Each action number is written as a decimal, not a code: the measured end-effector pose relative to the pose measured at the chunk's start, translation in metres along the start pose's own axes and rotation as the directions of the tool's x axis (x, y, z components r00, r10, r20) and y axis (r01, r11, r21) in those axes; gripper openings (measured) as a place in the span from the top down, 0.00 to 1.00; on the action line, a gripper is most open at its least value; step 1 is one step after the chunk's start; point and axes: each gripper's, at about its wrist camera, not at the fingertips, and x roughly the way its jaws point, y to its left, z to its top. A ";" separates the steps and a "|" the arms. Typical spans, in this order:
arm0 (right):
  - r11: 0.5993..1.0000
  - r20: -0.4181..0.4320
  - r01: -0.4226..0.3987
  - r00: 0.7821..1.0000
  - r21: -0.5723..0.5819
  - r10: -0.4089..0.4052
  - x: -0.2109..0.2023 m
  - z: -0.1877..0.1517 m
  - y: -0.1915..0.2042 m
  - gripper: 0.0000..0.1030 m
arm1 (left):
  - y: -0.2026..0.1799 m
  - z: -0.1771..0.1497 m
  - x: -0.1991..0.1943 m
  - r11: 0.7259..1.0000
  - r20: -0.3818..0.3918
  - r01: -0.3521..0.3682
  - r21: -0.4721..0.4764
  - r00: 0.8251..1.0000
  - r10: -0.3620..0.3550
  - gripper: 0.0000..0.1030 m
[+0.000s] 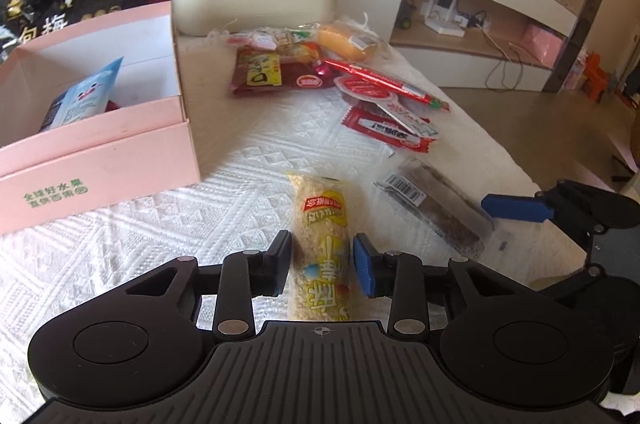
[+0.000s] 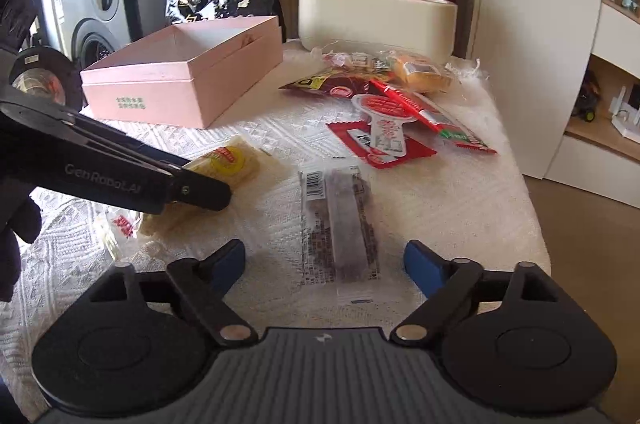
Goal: Organize snacks
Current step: 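Grasp the yellow noodle stick with the left tool while the right grasps the clear brown-snack packet, then lift the yellow stick and the clear packet with both tools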
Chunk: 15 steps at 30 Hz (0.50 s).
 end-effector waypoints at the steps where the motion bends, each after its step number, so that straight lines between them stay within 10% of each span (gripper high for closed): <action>1: 1.000 -0.007 -0.008 1.000 -0.005 0.008 0.001 0.000 0.000 0.09 | 0.001 -0.001 0.000 1.000 0.000 0.007 -0.002 1.000 -0.007 0.63; 15: 0.997 -0.042 -0.065 0.997 -0.032 0.064 0.001 0.003 -0.001 0.00 | 0.010 -0.021 -0.022 0.992 0.016 0.017 -0.127 1.000 -0.015 0.67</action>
